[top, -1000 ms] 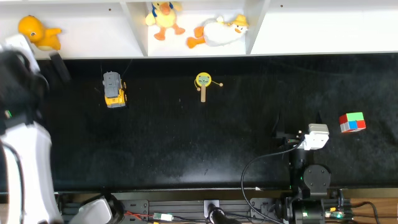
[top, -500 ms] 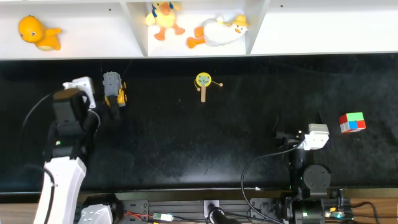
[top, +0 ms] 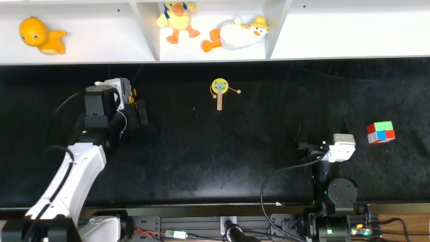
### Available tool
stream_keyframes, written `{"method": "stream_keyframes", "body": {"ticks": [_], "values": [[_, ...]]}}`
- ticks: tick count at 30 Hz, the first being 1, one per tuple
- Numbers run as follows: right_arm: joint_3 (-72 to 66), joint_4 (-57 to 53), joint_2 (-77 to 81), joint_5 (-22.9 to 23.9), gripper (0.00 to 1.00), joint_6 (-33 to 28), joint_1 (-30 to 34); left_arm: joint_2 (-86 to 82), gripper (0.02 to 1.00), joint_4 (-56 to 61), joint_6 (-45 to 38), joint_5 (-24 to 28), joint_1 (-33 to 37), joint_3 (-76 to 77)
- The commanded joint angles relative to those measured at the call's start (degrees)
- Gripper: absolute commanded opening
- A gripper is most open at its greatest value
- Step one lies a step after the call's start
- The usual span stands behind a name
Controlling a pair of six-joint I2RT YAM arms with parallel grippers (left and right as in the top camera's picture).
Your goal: Store Toys
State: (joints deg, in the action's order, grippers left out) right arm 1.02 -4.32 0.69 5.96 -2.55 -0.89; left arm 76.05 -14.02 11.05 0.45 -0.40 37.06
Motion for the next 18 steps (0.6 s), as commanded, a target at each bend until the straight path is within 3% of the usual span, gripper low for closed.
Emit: {"method": "stream_keyframes", "body": {"ticks": [1,13,15,18], "values": [[-0.8,0.3,-0.5,-0.2,0.993,0.2,-0.4,0.9,0.998,0.5,0.2,-5.3,-0.5,-0.1],[-0.8,0.3,-0.5,-0.2,0.996,0.2,-0.4,3.4,0.996,5.0,-2.3,-8.1,-0.5,0.1],[-0.8,0.3,-0.5,-0.2,0.996,0.2,-0.4,3.7,0.915,5.5,-2.3,-8.1,-0.5,0.1],[-0.8,0.3,-0.5,-0.2,0.996,0.2,-0.4,3.8,0.632,6.5,-2.5,-8.1,-0.5,0.1]]}}
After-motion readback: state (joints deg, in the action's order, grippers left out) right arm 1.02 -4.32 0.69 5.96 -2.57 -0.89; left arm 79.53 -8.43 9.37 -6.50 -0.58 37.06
